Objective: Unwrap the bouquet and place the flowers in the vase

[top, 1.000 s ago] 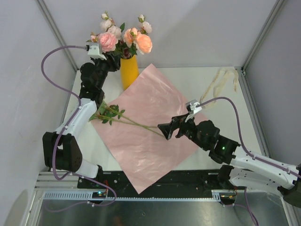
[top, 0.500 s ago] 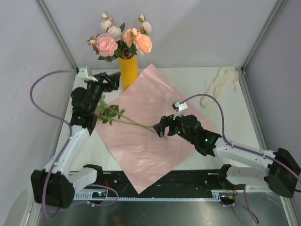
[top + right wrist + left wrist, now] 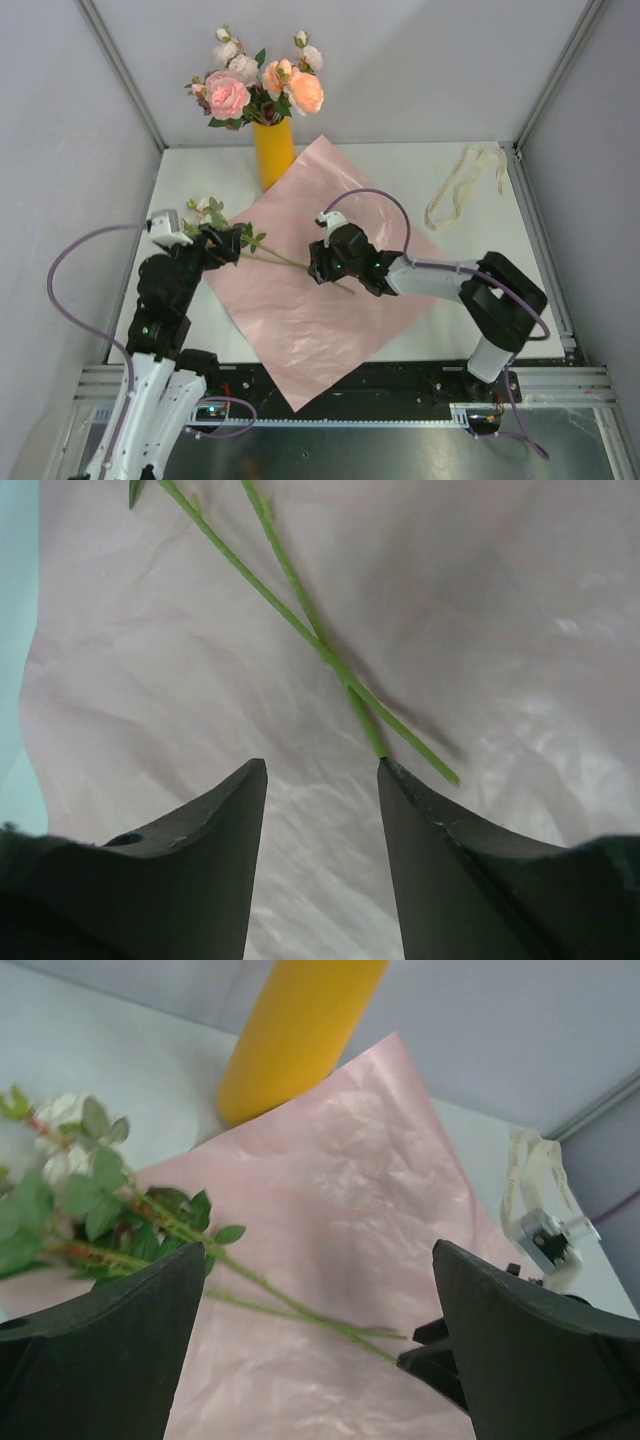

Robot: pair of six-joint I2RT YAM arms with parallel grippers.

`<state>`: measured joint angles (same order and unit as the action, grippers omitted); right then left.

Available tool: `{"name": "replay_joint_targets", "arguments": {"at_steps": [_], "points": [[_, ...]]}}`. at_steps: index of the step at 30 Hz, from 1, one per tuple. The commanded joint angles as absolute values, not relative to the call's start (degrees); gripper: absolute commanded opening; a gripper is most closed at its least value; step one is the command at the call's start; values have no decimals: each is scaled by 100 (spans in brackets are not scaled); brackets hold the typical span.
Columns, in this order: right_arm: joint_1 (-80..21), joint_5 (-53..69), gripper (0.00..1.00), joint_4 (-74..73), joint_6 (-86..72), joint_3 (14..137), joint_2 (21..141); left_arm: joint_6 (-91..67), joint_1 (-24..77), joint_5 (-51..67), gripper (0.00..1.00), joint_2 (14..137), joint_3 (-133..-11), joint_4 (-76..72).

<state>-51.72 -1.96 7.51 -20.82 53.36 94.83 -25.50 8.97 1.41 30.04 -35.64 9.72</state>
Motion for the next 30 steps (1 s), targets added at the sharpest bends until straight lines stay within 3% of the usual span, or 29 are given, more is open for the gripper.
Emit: {"name": "replay_joint_targets", "arguments": {"at_steps": [1,8,19,30], "points": [[-5183,159,50,547,-1762,6043,10137,-2922,871,-558,100,2029,-3019,1742],[-5200,38,43,305,-1547,6585,10749,-2616,894,-507,100,1789,-2911,2143],[-5118,231,44,253,-664,7052,11087,-2680,971,-273,100,1817,-2838,2137],[-5211,443,42,342,-255,7568,11513,-3320,967,-1139,100,2129,-2799,2305]]}}
